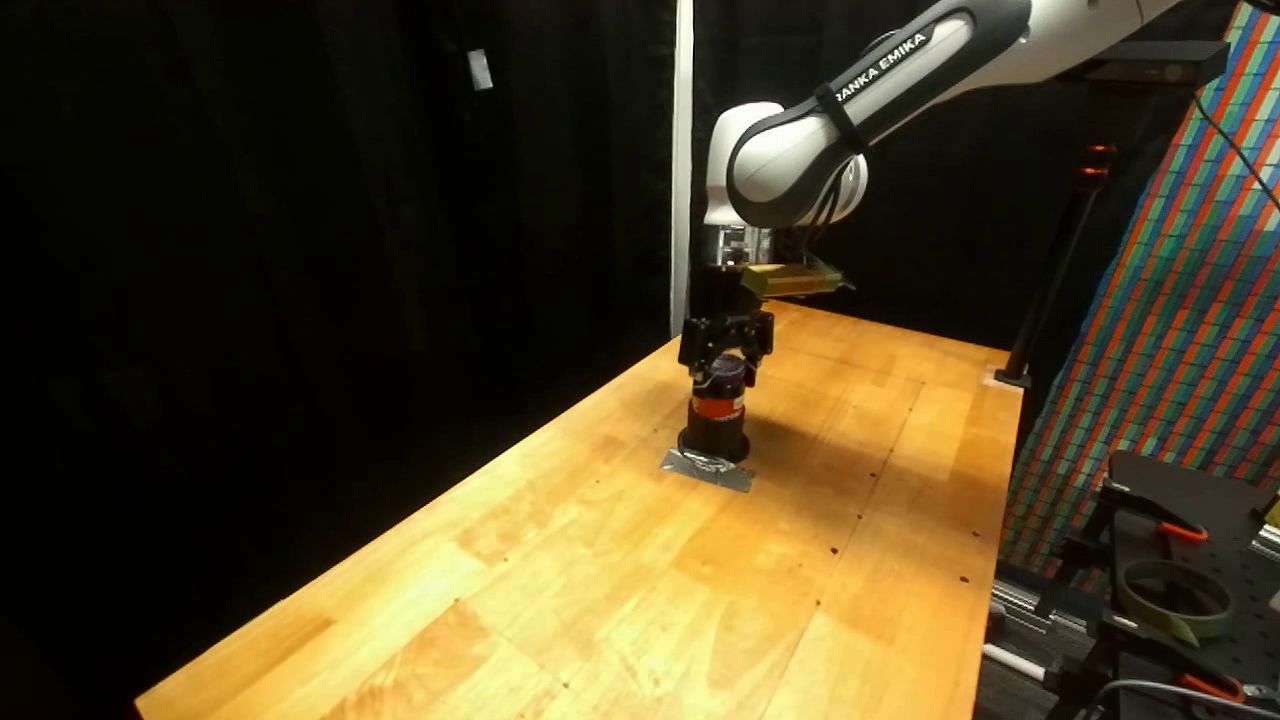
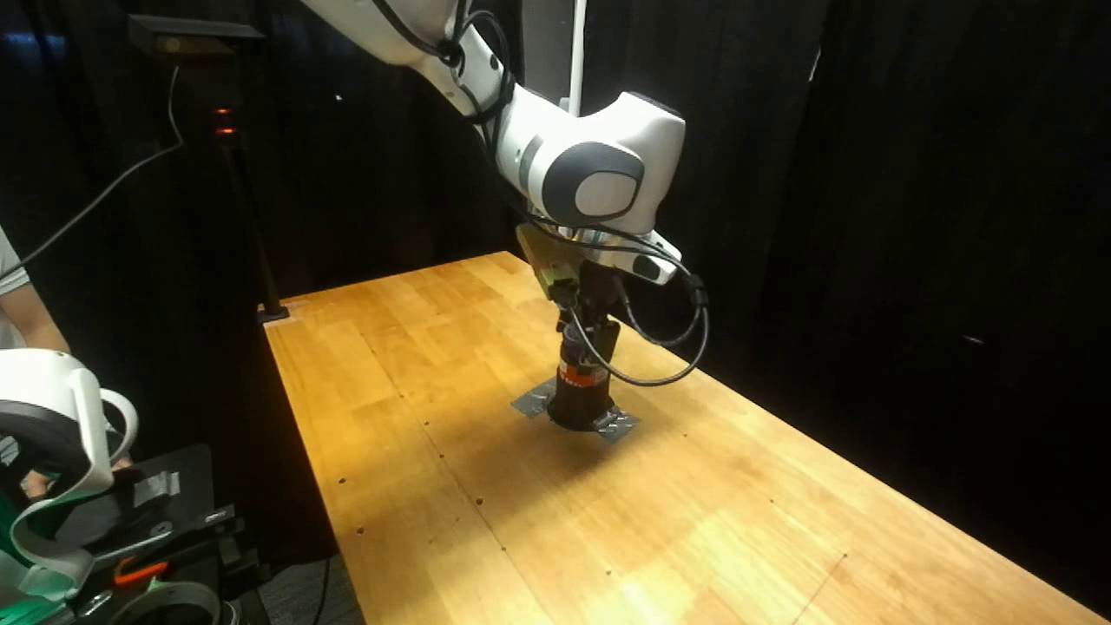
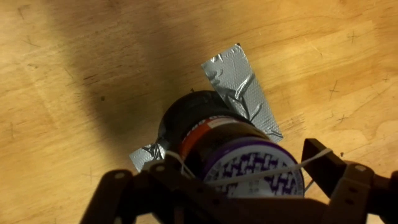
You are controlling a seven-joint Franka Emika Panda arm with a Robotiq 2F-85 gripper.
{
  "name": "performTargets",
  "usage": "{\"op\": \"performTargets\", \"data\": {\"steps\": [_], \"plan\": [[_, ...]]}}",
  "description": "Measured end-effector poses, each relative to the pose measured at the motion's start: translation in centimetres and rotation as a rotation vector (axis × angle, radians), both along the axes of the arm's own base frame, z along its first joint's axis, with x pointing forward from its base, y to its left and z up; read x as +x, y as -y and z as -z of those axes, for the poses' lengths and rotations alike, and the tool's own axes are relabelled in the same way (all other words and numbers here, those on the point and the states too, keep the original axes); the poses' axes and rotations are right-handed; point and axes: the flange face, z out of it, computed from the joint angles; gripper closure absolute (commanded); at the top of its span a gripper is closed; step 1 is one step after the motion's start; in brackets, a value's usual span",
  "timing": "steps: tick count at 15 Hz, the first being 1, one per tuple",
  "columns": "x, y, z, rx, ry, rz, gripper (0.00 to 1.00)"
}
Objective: Put the elastic around the bottle
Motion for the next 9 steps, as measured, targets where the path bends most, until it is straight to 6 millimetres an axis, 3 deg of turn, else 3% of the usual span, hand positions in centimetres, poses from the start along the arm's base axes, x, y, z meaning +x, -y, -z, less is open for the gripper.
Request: {"op": "performTargets", "data": {"steps": [5,7,9], "plan": [[-2.8,0.1,-0.5,0.024,0.008,-0.030,0.00],[-3.7,0.2,-0.2,0.032,0.024,-0.031,0.28],[-4.2,0.3,0.3,0.026,0.061,-0.026,0.42]]}}
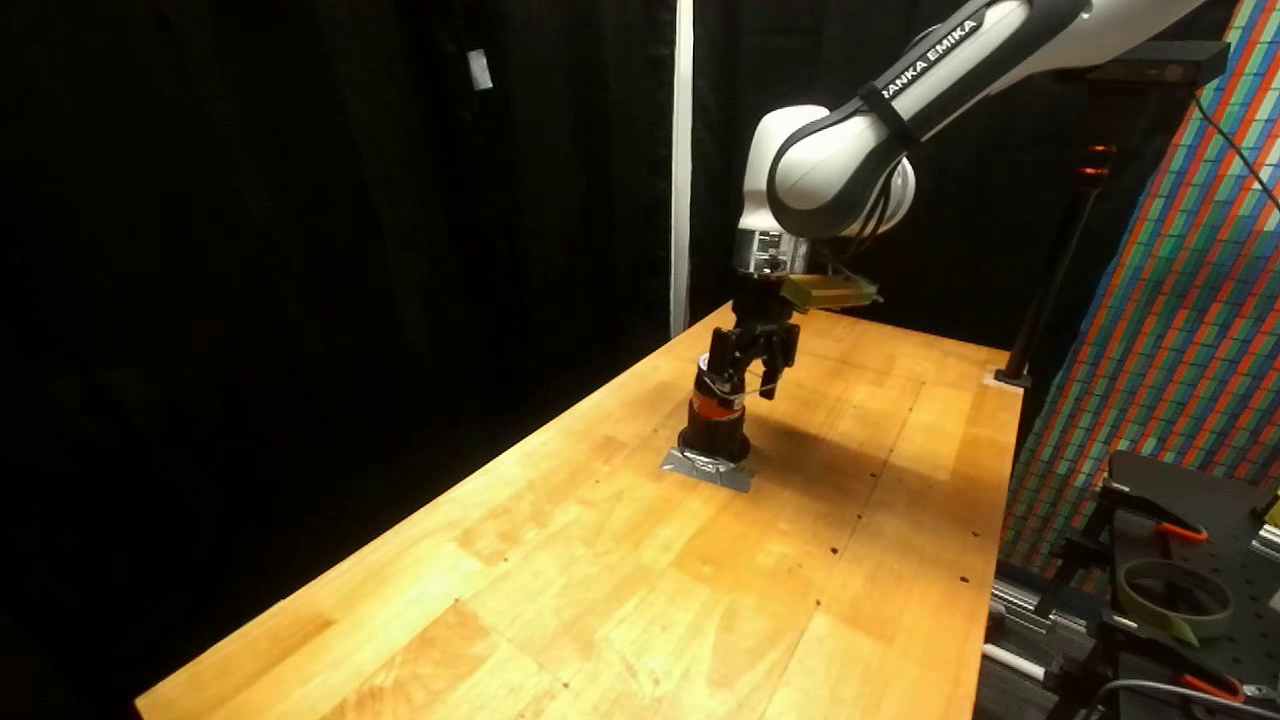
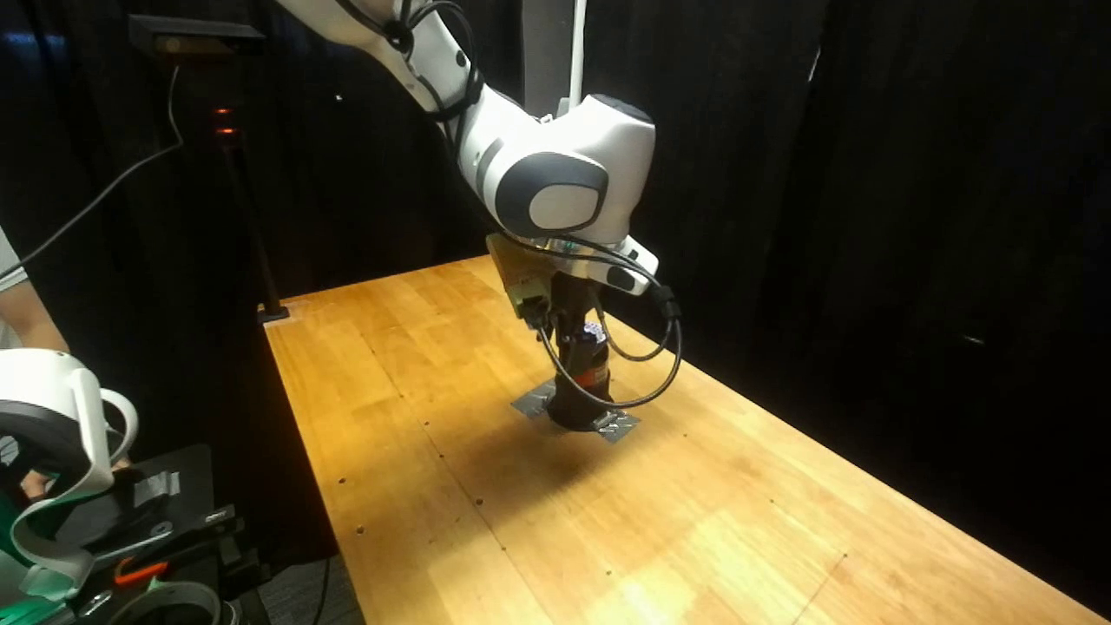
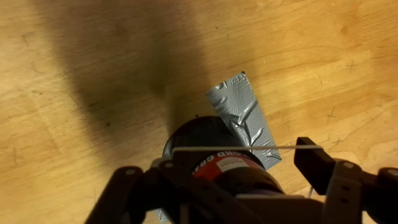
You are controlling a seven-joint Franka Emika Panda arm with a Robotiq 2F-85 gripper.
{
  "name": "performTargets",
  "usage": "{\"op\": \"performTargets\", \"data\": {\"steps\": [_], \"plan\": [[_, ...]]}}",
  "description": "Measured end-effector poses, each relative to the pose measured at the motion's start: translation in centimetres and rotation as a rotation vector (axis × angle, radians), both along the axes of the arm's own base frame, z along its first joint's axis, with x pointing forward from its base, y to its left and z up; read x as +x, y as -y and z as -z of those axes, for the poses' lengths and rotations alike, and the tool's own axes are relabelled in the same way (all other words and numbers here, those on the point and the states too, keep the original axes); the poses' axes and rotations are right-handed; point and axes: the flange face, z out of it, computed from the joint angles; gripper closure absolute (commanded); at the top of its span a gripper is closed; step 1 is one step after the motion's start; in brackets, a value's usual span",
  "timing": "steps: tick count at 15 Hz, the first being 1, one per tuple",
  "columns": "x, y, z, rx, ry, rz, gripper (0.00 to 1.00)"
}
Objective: Put the elastic around the bottle
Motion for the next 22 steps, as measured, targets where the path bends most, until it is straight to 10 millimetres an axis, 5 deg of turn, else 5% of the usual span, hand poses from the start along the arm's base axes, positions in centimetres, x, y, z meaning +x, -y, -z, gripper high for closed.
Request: {"op": "performTargets", "data": {"steps": [6,9,22], "plan": [[-2.2,0.0,1.4,-0.027,0.151,0.010,0.87],[-4.1,0.0,1.5,-0.042,0.223,0.013,0.92],[-11.2,-1.6,0.8,-0.076,0.698,0.013,0.88]]}}
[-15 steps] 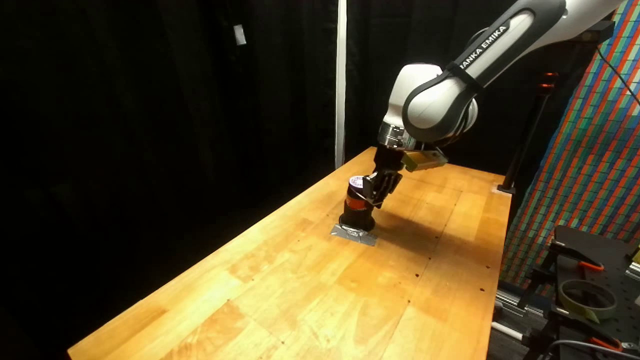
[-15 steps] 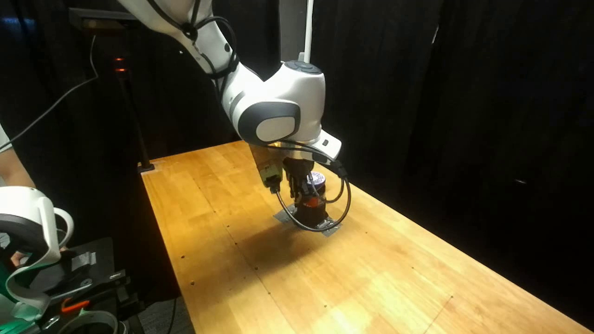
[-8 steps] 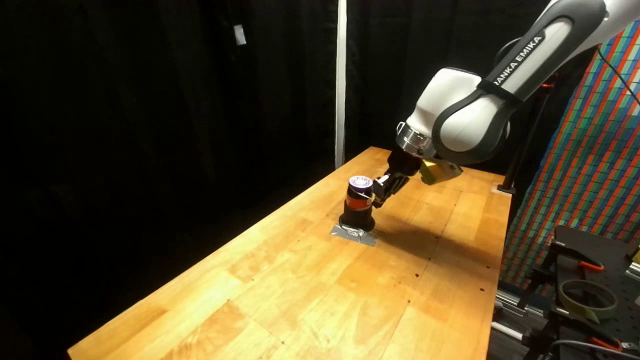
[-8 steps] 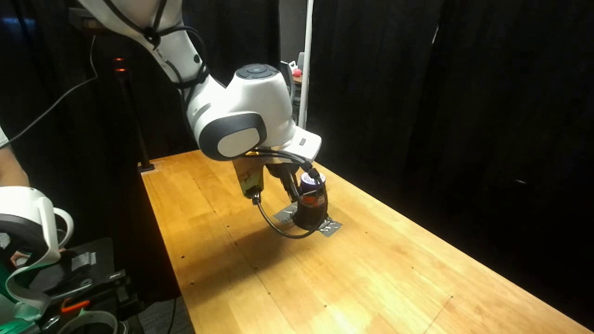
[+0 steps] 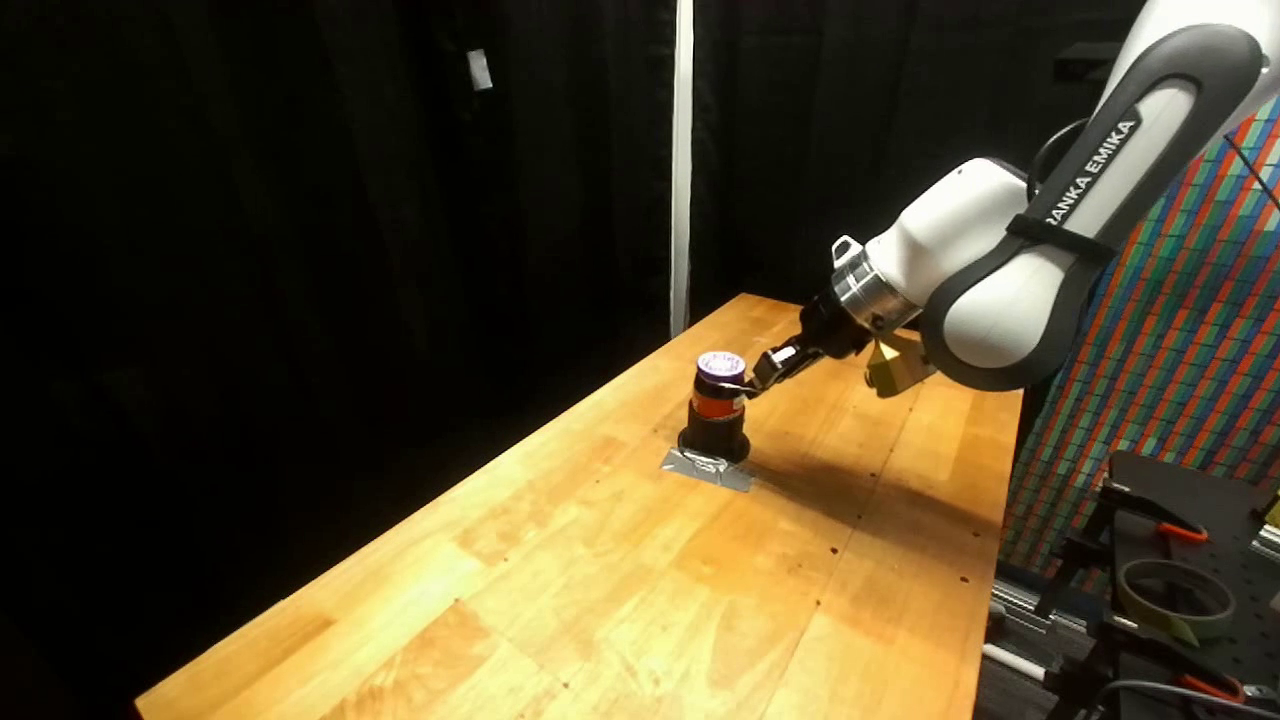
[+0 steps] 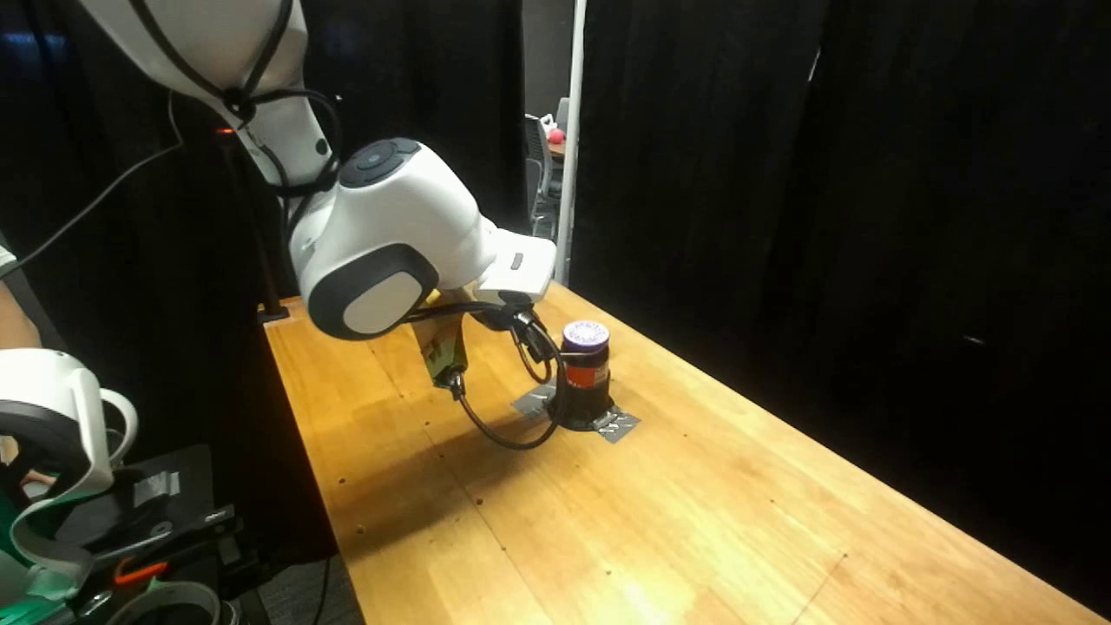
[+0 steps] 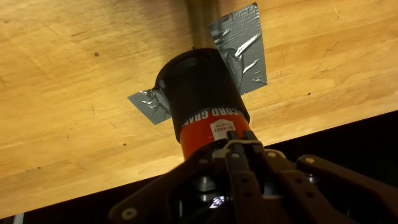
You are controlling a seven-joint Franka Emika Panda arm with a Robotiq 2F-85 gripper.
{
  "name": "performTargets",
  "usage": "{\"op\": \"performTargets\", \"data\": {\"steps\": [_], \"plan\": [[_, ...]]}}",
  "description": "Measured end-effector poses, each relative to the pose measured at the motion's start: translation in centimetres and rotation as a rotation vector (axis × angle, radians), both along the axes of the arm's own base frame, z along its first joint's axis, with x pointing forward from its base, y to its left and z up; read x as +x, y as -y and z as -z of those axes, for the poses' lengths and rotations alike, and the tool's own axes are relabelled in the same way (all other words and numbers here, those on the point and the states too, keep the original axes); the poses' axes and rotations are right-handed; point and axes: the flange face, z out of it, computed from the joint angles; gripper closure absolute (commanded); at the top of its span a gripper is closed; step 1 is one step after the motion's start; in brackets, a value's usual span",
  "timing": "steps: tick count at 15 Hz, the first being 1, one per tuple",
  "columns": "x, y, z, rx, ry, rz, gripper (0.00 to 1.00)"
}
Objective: Put the elastic around the bottle
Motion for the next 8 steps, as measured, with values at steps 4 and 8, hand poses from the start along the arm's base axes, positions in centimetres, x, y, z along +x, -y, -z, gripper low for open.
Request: {"op": "performTargets", "data": {"steps": [4,8], "plan": [[-1.4,0.8,0.3,-0.032,0.102,-0.023,0.88],[-2.4,1.5,0.6,-0.036,0.229,-0.014,0.88]]}}
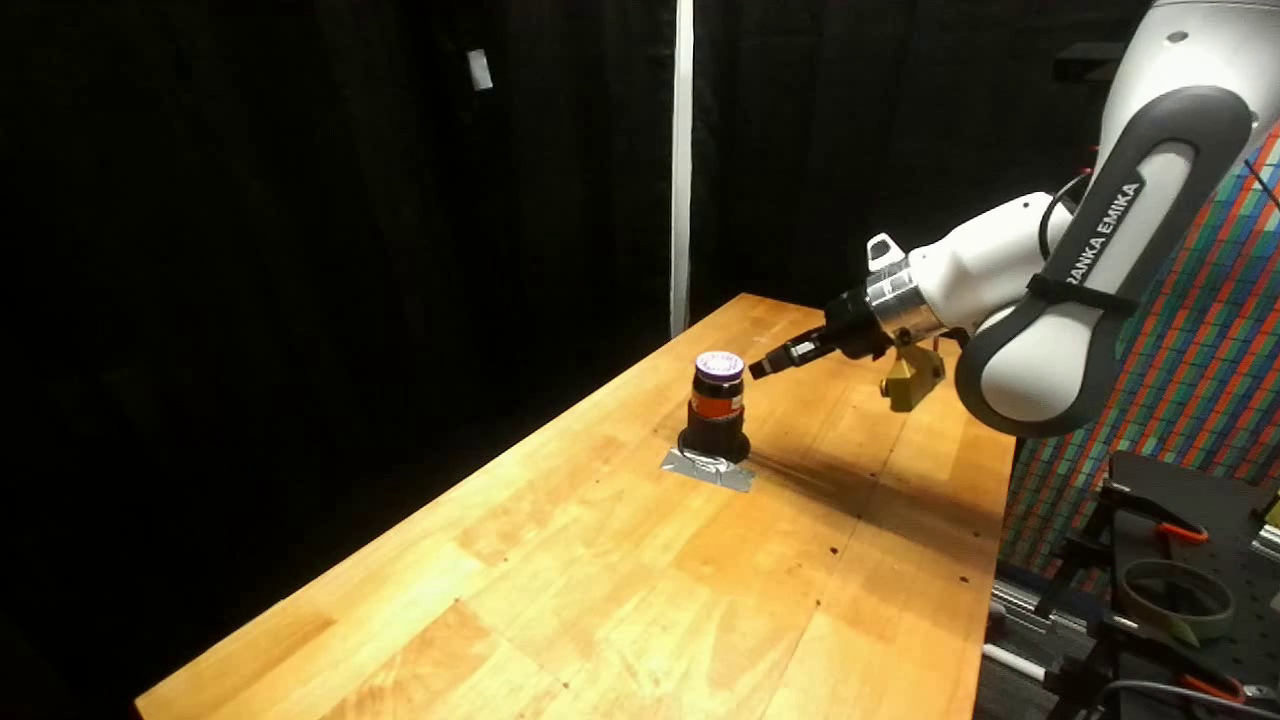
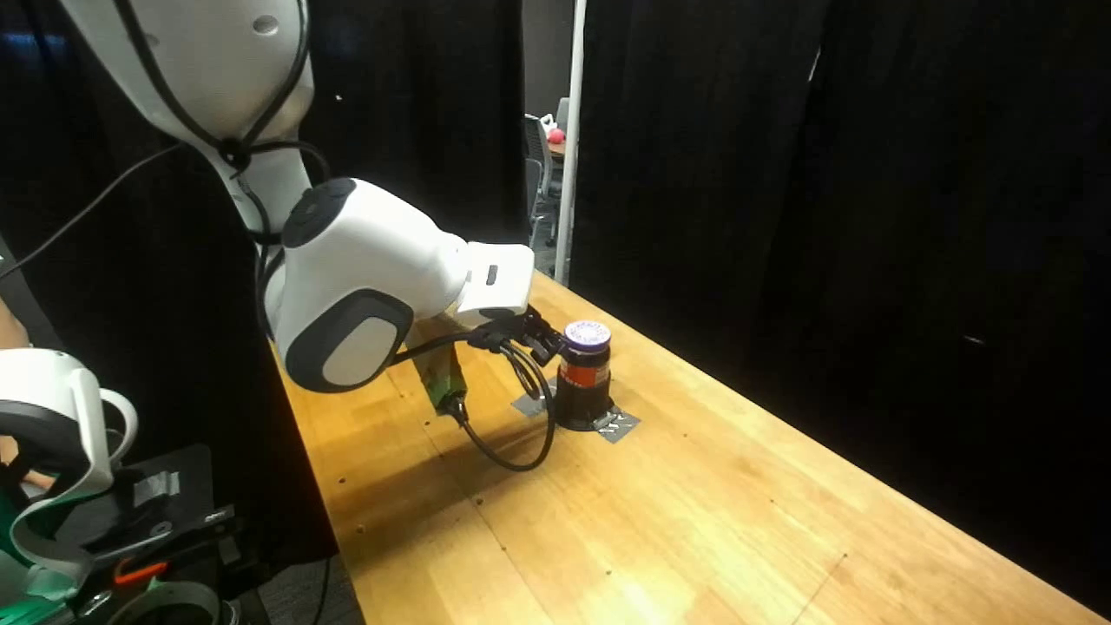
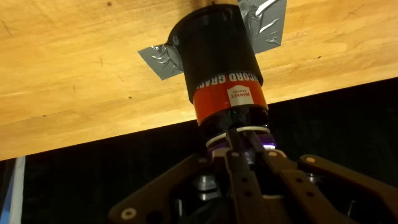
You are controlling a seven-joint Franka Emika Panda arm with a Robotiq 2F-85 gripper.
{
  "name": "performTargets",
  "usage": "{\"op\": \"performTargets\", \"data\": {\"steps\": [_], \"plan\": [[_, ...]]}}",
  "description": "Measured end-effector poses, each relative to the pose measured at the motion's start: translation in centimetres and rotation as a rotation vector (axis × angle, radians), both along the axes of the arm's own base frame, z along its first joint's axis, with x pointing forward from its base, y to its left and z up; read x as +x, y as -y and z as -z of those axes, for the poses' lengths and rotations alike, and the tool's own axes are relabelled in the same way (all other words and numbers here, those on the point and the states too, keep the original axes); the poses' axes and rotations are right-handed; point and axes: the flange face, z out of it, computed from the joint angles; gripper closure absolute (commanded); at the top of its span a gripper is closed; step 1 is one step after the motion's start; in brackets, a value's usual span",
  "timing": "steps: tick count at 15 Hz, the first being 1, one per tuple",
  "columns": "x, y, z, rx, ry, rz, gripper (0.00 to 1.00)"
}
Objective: Put the elastic around the bottle
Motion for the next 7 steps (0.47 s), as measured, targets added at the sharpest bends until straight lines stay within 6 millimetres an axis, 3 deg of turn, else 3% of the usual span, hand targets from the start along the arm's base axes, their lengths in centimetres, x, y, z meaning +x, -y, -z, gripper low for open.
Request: {"op": "performTargets", "data": {"steps": [3,4,5,6,7], "plan": [[-0.8,-0.2,0.6,0.023,0.075,-0.011,0.88],[-1.1,-0.2,0.9,0.028,0.092,-0.017,0.63],[-1.3,-0.3,1.2,0.033,0.104,-0.023,0.61],[-1.5,-0.4,1.6,0.043,0.098,-0.029,0.80],[-1.6,-0.7,2.2,0.069,0.059,-0.049,0.73]]}}
